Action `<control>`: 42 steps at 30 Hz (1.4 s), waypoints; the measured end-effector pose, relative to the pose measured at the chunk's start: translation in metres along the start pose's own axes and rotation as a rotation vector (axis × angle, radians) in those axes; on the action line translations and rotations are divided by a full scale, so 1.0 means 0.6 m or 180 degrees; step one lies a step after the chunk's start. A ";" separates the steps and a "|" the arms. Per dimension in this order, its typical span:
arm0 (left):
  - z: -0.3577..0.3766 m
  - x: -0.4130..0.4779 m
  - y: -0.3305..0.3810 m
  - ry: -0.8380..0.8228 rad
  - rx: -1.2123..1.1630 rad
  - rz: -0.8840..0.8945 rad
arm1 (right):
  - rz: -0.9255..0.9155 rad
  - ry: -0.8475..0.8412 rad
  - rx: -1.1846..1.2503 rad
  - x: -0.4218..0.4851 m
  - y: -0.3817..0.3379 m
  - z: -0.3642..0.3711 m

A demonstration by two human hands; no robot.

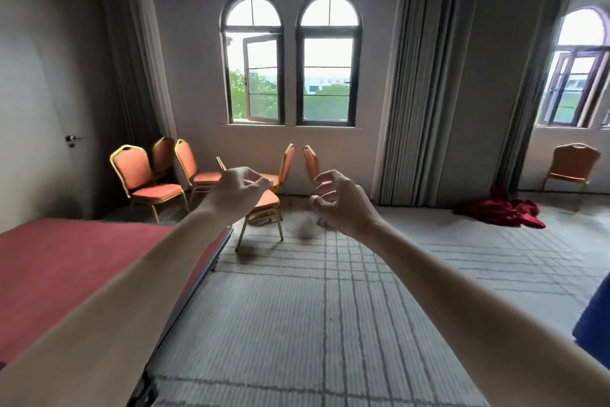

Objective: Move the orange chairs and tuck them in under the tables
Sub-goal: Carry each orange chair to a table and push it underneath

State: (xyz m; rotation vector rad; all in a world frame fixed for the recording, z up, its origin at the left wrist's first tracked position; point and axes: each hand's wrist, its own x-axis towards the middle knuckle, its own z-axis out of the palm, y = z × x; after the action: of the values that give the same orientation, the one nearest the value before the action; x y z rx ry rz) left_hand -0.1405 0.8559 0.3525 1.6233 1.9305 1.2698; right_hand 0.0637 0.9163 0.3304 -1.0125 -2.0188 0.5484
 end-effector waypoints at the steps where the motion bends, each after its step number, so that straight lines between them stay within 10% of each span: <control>1: 0.010 0.042 -0.013 -0.0004 -0.0013 0.0055 | 0.0014 0.0047 -0.0028 0.036 0.018 0.013; 12: 0.056 0.553 -0.219 0.0008 -0.0382 0.0271 | 0.0227 -0.0040 -0.0285 0.507 0.218 0.219; 42: 0.198 1.762 -0.882 -0.0086 -0.0192 -0.1266 | 0.0761 -0.1217 0.0186 1.677 0.785 0.868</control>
State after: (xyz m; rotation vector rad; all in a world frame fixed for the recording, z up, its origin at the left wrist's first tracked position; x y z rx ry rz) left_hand -0.7095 1.8852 0.1814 1.1433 2.0443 1.1227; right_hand -0.5041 1.9927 0.1742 -1.1916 -2.2054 0.9860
